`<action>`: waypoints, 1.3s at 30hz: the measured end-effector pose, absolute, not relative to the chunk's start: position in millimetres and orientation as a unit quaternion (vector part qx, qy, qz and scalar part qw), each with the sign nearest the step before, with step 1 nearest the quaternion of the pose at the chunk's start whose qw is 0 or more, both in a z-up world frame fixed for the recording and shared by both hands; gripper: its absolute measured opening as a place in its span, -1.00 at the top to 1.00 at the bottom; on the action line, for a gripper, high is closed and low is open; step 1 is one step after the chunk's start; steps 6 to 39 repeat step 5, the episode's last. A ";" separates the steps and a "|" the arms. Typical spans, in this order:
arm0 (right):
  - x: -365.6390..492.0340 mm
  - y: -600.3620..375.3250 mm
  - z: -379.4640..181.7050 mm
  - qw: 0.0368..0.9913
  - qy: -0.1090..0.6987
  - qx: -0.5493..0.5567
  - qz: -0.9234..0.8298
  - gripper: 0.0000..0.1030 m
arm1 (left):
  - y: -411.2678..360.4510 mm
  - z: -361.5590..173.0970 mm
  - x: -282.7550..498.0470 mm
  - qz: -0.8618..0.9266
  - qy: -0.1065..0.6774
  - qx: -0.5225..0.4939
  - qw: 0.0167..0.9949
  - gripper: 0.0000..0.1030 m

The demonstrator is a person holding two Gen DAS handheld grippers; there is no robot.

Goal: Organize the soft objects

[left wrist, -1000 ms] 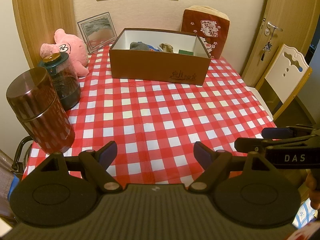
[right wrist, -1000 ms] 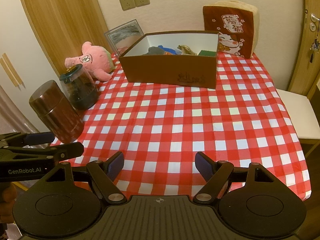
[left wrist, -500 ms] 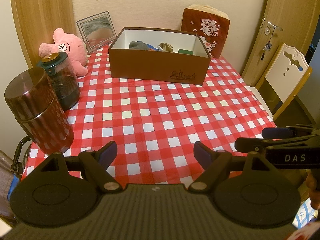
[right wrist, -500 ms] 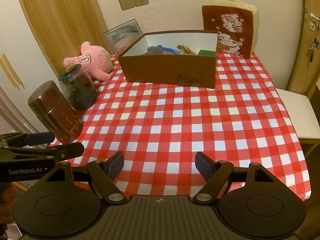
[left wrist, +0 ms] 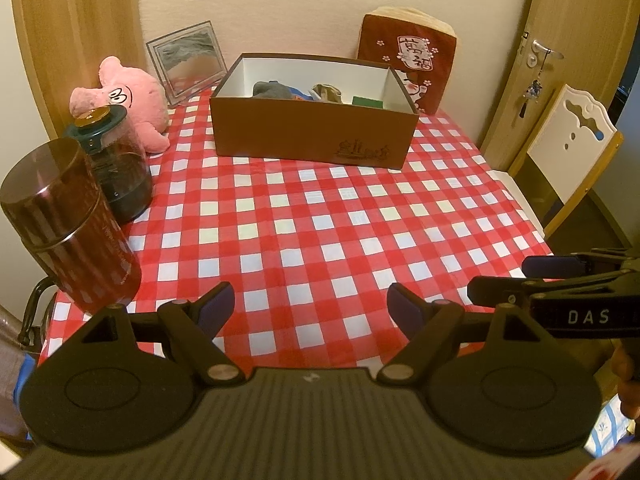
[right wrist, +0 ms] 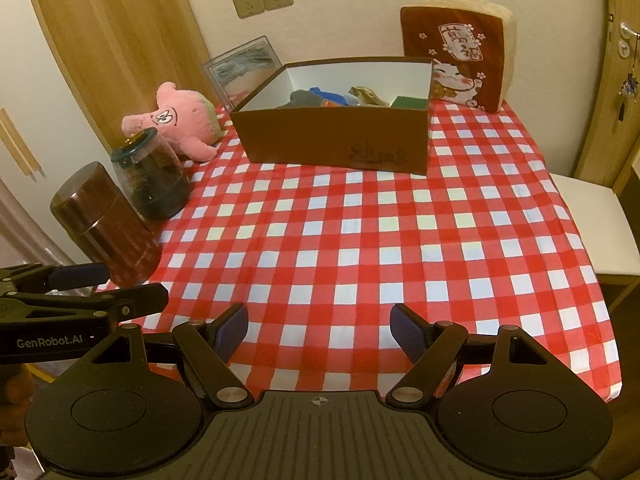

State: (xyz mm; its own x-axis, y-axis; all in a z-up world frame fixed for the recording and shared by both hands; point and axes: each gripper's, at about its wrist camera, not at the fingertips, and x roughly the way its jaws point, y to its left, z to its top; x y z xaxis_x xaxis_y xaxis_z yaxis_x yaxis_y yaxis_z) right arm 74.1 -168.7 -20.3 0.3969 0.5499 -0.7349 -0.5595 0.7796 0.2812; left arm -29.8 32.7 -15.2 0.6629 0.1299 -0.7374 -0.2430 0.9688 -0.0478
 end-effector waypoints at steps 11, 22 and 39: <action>77.6 -167.9 -20.1 0.836 0.440 -0.006 0.328 -0.51 | 32.6 -16.1 -27.0 0.105 0.399 -0.073 0.908 -0.60; 77.6 -167.9 -20.1 0.836 0.440 -0.006 0.328 -0.51 | 32.6 -16.1 -27.0 0.105 0.399 -0.073 0.908 -0.60; 77.6 -167.9 -20.1 0.836 0.440 -0.006 0.328 -0.51 | 32.6 -16.1 -27.0 0.105 0.399 -0.073 0.908 -0.60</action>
